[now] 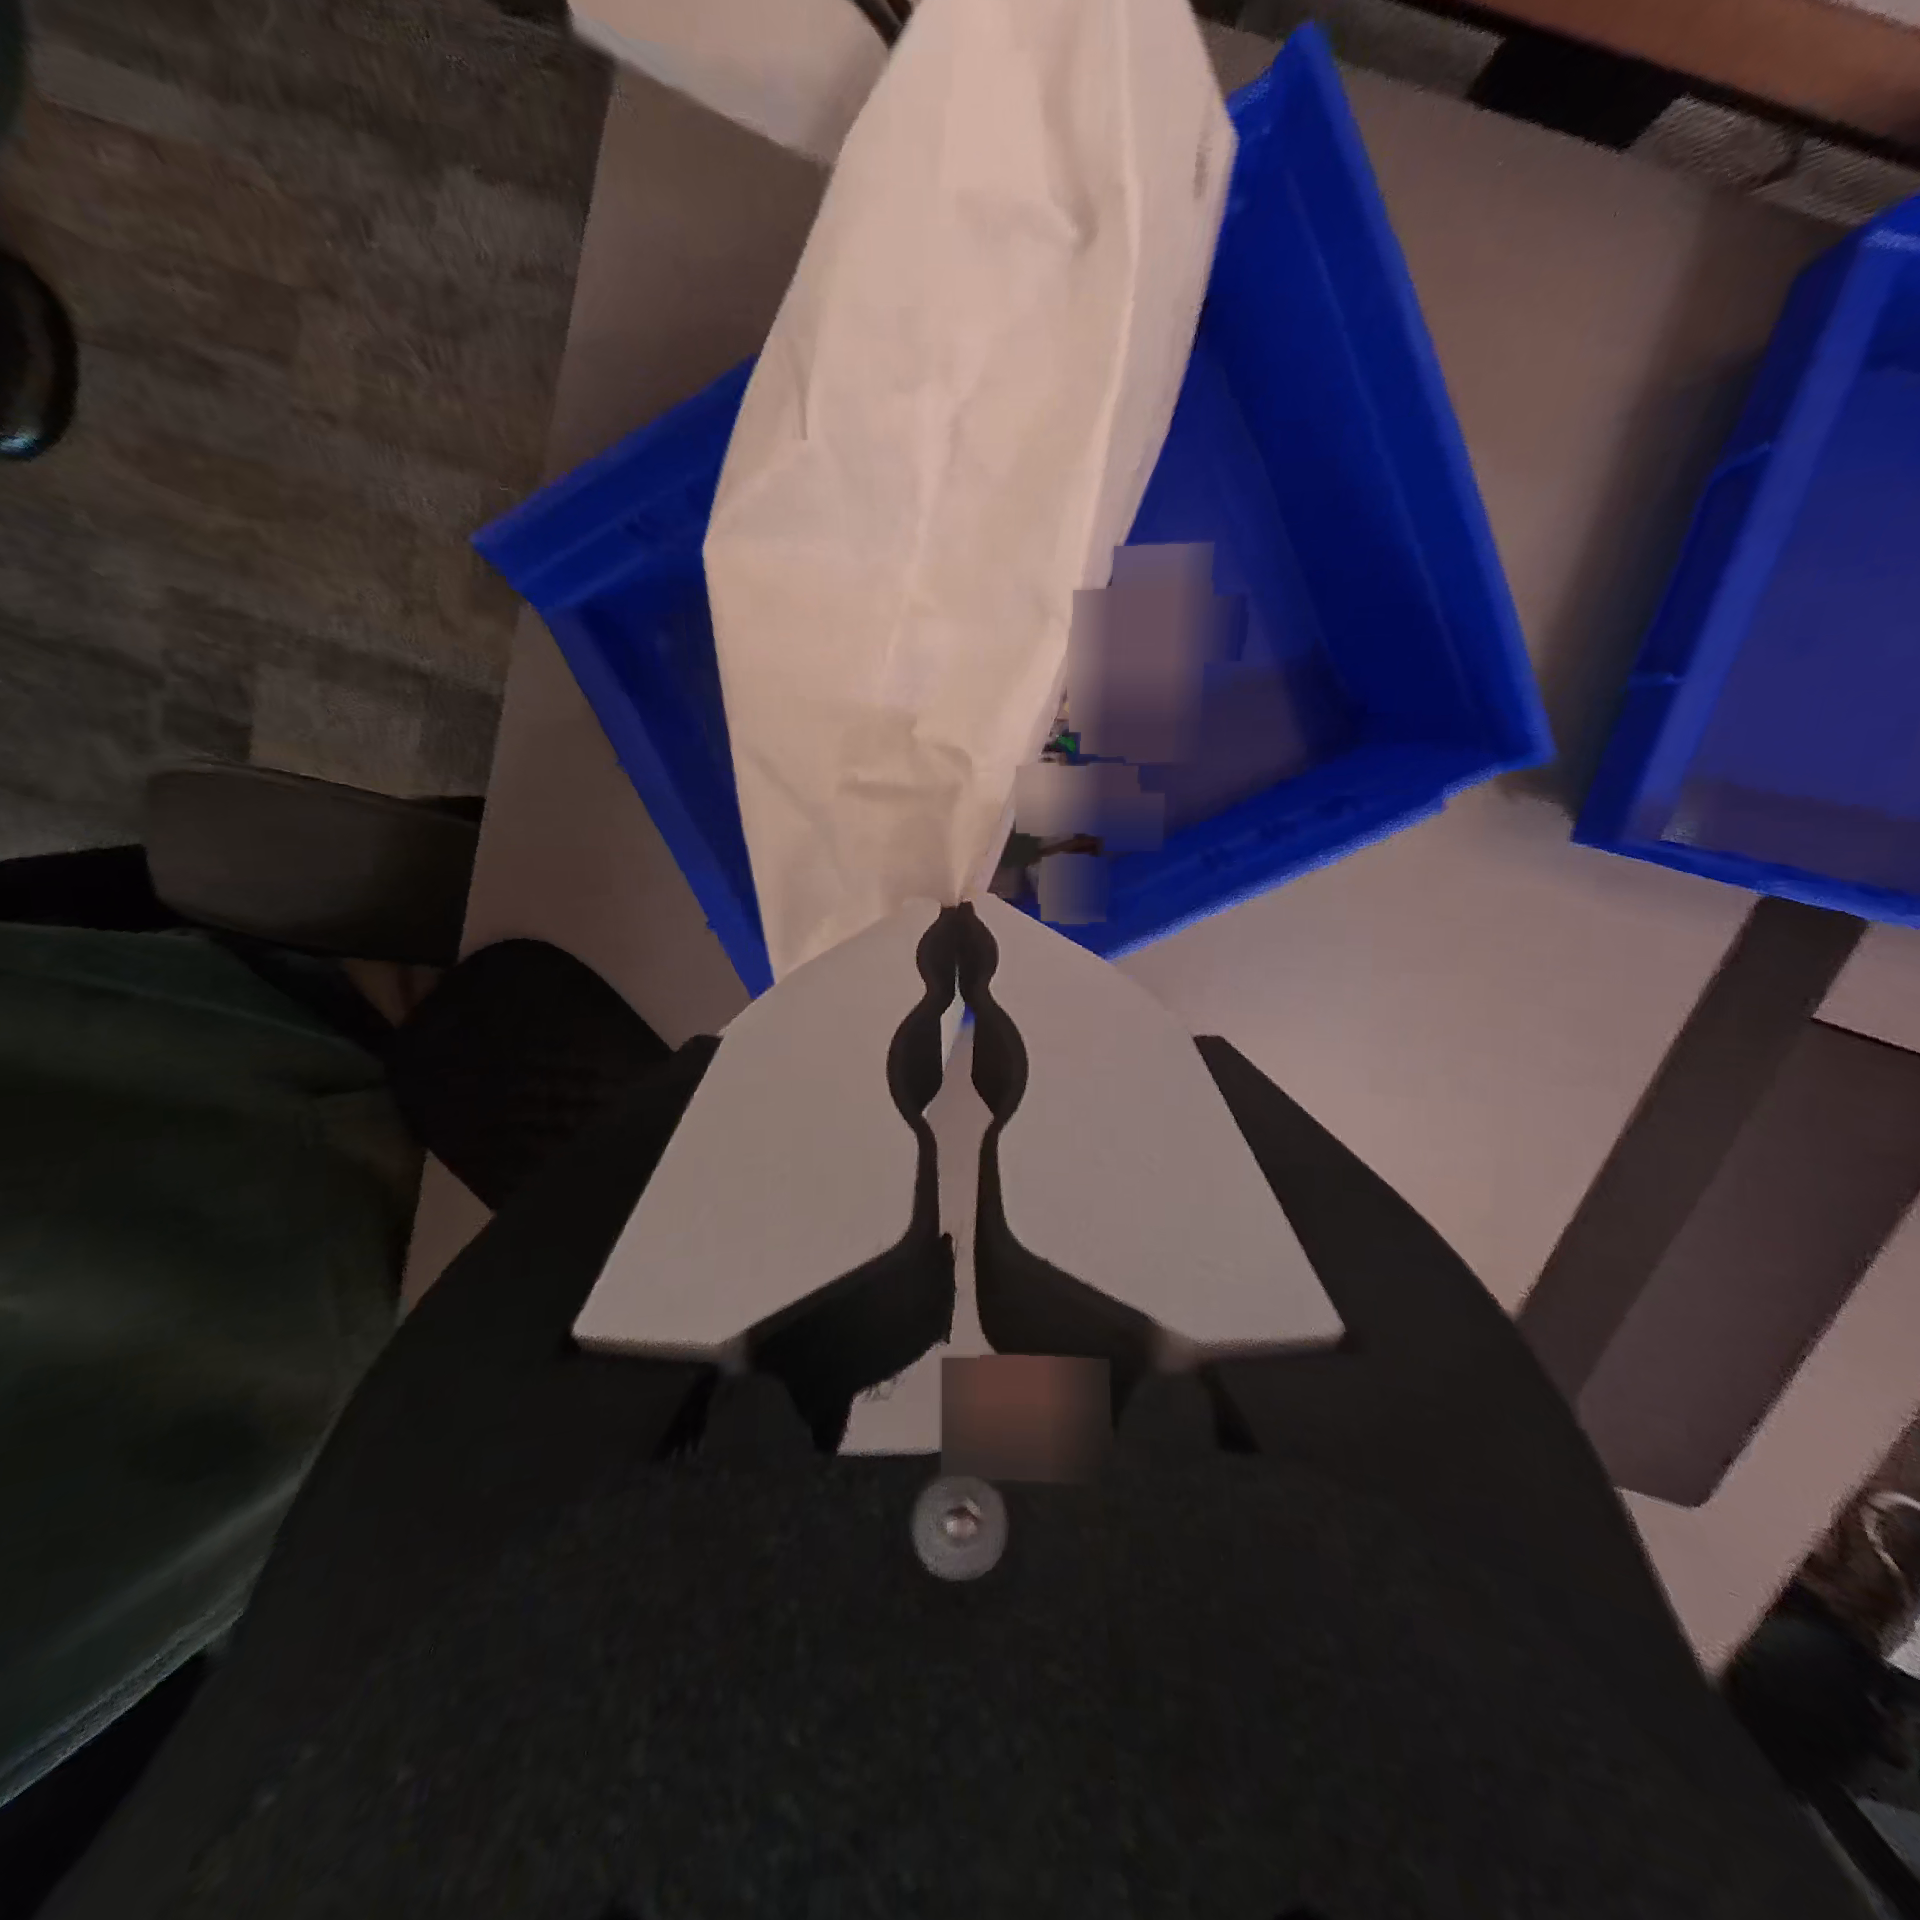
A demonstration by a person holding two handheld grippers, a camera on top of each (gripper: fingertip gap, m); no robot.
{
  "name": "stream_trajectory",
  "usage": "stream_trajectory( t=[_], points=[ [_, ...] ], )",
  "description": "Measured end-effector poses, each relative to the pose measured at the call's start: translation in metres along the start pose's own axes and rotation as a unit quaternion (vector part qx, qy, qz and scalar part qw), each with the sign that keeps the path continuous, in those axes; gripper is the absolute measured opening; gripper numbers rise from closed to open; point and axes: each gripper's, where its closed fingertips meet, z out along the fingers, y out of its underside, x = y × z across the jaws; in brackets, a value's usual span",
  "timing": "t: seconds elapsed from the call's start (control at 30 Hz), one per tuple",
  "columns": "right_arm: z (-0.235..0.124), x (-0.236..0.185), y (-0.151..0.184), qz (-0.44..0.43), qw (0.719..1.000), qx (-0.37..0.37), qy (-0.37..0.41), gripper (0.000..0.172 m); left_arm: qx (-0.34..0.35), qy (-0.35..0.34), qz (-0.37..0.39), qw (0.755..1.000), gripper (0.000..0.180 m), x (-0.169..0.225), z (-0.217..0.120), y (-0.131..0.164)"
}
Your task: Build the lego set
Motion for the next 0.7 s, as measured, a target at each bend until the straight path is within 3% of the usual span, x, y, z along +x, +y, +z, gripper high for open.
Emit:
stream_trajectory(
  t=[0.2, 0.4, 0.5, 0.7],
  points=[
    [-0.026, 0.012, 0.009, -0.060, 0.991, 0.041, 0.113, 0.000, 0.064, -0.040, 0.008, 0.997, 0.003, -0.007, -0.028, -0.038],
    [-0.019, 0.003, 0.032, -0.128, 0.961, 0.100, 0.224, 0.000, 0.075, -0.005, -0.112, 0.991, 0.026, 0.015, -0.049, -0.041],
    [-0.017, -0.010, 0.040, -0.189, 0.922, 0.150, 0.302, 0.000, 0.080, 0.022, -0.196, 0.977, 0.027, 0.042, -0.053, -0.040],
    [-0.025, -0.050, 0.061, -0.307, 0.808, 0.196, 0.463, 0.000, 0.112, 0.086, -0.358, 0.923, 0.044, 0.102, -0.049, -0.039]
  ],
)
